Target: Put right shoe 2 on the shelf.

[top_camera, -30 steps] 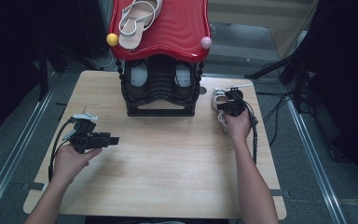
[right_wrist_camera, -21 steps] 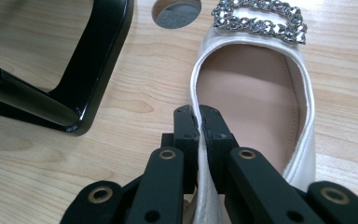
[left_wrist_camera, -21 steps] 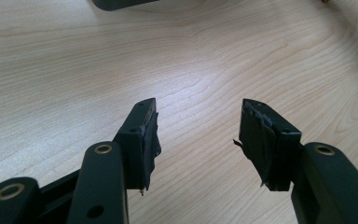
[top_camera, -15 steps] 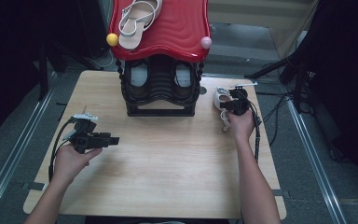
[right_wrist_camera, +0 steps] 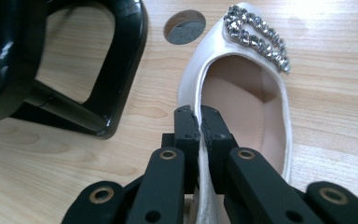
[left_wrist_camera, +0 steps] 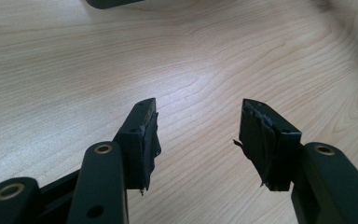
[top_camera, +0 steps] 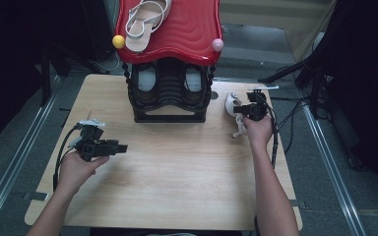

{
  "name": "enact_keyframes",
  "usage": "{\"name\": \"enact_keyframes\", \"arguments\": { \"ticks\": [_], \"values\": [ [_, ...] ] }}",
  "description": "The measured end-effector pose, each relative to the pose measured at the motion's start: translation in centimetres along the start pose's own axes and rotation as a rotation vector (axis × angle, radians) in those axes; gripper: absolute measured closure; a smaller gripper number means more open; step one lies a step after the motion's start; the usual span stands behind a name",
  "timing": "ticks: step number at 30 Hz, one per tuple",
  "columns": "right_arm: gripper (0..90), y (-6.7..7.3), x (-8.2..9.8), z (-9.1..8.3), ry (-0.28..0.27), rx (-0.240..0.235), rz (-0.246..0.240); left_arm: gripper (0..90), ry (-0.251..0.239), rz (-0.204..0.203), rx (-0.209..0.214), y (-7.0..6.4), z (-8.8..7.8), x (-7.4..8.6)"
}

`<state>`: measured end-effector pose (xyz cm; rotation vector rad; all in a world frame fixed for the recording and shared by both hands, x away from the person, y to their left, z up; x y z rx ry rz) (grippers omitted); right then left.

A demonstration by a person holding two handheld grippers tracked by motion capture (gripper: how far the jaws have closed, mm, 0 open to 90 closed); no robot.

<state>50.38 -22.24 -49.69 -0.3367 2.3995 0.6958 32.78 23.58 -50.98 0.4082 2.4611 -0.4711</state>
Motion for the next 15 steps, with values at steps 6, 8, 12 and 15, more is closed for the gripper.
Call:
{"name": "enact_keyframes", "arguments": {
  "ticks": [6,8,12,15],
  "values": [
    [88.2,0.7,-0.4,-0.4,0.019,-0.013,0.001,47.3,0.003,-0.002,0.003,0.1,-0.1,0.1],
    [88.2,0.9,-0.7,-0.6,0.016,-0.019,0.003,47.3,0.001,-0.003,0.004,0.1,-0.1,0.1],
    [88.2,1.3,-1.5,-1.2,0.013,-0.035,0.007,47.3,0.002,0.002,0.002,0.1,-0.1,0.2],
    [88.2,1.7,-2.2,-1.7,0.01,-0.029,-0.005,47.4,-0.002,-0.001,0.006,0.0,-0.1,0.1]
  ]
}}
Point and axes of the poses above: each handheld gripper's, and its own axes: z roughly forward along the jaws, x roughly out of its underside, y roughly to its left, the point moved 4 cm from there along z, roughly forward along the jaws, and after that the axes turned 9 degrees about -x, right-handed, at the moved point
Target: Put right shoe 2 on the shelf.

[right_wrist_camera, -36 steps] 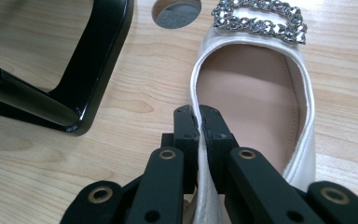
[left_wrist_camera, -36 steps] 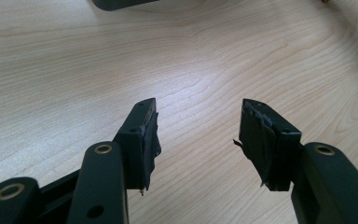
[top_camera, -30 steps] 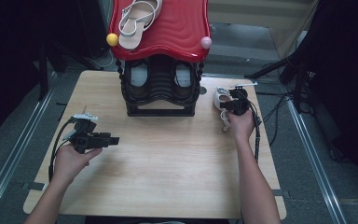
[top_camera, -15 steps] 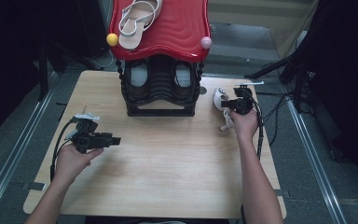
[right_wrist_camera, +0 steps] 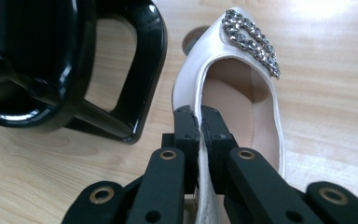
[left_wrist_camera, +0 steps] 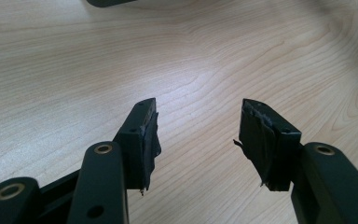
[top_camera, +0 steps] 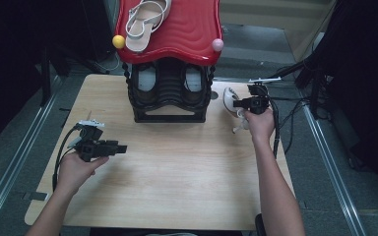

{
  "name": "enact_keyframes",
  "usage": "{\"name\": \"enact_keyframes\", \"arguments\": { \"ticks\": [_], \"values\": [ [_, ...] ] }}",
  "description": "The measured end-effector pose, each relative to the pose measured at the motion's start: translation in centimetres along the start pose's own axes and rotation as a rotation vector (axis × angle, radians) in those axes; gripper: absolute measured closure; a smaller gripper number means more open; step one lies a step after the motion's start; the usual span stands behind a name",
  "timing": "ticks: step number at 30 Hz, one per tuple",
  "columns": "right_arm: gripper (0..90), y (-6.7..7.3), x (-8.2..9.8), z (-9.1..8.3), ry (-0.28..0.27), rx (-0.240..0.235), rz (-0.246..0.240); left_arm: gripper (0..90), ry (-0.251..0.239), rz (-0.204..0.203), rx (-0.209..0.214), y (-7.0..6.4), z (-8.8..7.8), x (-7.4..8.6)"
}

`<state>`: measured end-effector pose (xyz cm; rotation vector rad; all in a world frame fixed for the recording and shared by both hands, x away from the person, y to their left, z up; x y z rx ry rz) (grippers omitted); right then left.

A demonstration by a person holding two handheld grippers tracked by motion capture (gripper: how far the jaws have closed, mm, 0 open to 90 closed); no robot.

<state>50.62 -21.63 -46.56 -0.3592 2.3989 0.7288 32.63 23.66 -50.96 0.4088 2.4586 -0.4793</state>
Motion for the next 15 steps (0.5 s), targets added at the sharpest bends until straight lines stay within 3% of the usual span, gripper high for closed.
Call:
{"name": "enact_keyframes", "arguments": {
  "ticks": [4,10,15],
  "values": [
    [88.2,0.6,-1.0,-0.7,0.003,0.006,-0.018,47.4,0.0,0.0,0.002,0.0,0.0,0.0],
    [88.2,1.5,-2.6,-2.1,-0.012,-0.015,0.007,47.3,-0.004,-0.002,0.005,-0.1,0.0,-0.1],
    [88.2,2.4,-3.9,-3.2,-0.018,-0.012,-0.002,47.3,0.0,0.015,-0.001,-0.2,0.2,-0.2]
  ]
}}
Point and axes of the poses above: each handheld gripper's, and its own axes: z roughly forward along the jaws, x roughly out of its underside, y roughly to its left, the point moved 4 cm from there along z, roughly forward along the jaws, and after that the axes turned 9 degrees about -x, right-handed, at the moved point
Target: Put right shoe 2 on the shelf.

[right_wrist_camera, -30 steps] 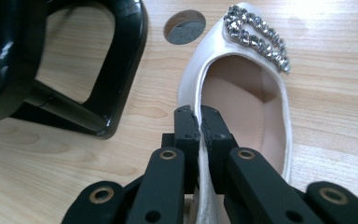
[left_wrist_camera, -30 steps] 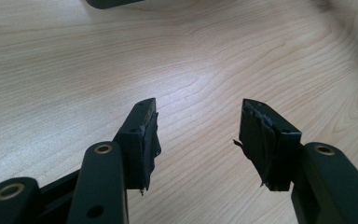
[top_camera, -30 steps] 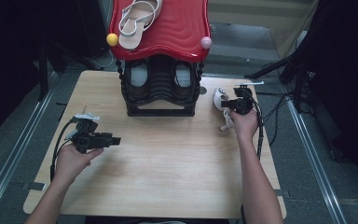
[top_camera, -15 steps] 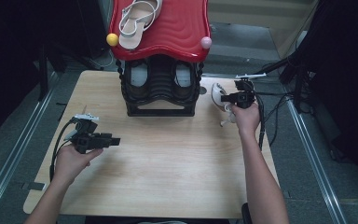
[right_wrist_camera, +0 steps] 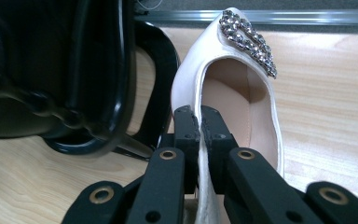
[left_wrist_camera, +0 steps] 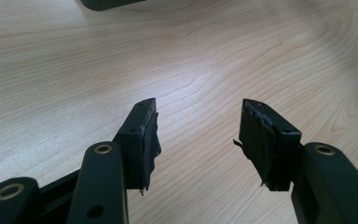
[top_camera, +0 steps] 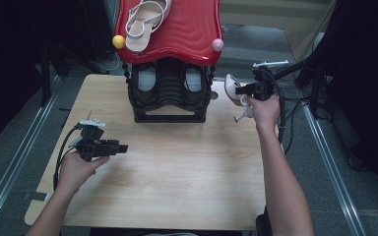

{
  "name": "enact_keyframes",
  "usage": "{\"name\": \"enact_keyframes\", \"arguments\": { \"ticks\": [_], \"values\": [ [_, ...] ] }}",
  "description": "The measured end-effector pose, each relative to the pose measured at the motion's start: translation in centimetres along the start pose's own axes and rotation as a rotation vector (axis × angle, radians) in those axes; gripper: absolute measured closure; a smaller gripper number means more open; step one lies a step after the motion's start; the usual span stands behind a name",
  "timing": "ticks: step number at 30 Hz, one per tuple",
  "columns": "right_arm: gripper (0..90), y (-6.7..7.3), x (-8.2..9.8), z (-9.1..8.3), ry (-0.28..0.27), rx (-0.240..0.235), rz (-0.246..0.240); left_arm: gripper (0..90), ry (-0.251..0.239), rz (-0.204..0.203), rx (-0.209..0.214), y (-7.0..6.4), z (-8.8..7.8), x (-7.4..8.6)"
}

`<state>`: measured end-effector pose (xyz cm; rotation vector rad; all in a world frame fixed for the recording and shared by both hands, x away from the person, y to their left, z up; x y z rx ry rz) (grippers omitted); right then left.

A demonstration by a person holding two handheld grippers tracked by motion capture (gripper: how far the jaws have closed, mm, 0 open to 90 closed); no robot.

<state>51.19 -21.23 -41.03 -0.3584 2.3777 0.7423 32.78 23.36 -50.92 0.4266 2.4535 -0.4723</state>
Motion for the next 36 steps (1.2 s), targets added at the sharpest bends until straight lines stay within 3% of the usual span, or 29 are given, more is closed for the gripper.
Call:
{"name": "enact_keyframes", "arguments": {
  "ticks": [28,36],
  "values": [
    [88.2,7.0,-8.9,-8.3,-0.111,-0.045,-0.057,47.5,-0.002,0.025,0.017,-0.6,0.5,-0.7],
    [88.2,9.8,-11.9,-10.8,-0.142,-0.027,-0.09,47.6,0.004,0.032,0.022,-0.8,0.6,-0.7]
  ]
}}
Point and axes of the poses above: each handheld gripper's, and its own axes: z roughly forward along the jaws, x roughly out of its underside, y roughly to its left, the point moved 4 cm from there along z, roughly forward along the jaws, and after that the axes turned 9 degrees about -x, right-handed, at the moved point
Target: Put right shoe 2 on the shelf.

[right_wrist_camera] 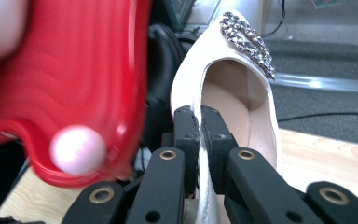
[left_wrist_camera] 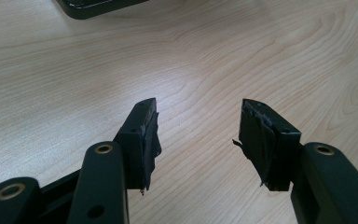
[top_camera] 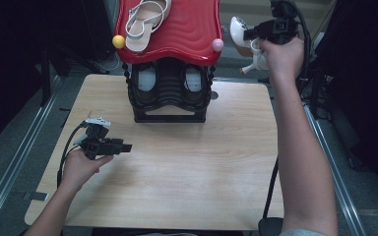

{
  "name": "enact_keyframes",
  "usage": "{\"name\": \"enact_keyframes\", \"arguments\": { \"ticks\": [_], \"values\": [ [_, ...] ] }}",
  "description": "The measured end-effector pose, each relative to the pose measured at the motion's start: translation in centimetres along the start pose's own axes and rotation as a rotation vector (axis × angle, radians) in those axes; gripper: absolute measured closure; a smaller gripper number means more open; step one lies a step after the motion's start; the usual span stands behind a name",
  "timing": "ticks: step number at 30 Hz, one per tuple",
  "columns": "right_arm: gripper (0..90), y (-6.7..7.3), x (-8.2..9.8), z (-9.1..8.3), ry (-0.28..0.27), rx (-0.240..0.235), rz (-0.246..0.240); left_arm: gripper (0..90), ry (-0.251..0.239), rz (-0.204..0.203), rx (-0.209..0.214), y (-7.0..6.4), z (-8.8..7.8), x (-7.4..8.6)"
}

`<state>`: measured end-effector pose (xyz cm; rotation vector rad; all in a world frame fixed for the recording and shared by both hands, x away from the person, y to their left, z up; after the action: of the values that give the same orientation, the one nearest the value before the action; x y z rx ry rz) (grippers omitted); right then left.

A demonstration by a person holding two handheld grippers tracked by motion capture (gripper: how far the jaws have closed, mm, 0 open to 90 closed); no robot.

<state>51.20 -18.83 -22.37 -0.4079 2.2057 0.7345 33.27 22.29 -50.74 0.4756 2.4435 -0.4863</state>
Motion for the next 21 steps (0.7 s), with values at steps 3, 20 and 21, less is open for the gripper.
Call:
{"name": "enact_keyframes", "arguments": {
  "ticks": [3,20,21],
  "values": [
    [88.2,1.1,-1.3,-0.6,-0.018,-0.007,-0.011,47.6,-0.004,0.001,-0.002,0.0,0.0,0.0],
    [88.2,8.3,-7.4,-0.1,-0.067,-0.037,-0.114,47.7,-0.004,0.014,0.002,-0.1,-0.2,0.0],
    [88.1,8.7,-7.6,0.1,-0.067,-0.036,-0.121,47.7,-0.003,0.014,0.003,-0.1,-0.2,0.1]
  ]
}}
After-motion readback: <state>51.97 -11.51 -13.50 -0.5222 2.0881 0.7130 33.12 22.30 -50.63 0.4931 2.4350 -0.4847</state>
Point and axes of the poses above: each handheld gripper's, and its own axes: z roughly forward along the jaws, x roughly out of its underside, y roughly to its left, the point moved 4 cm from there along z, roughly forward along the jaws, and after that the axes turned 9 degrees about -x, right-handed, at the moved point
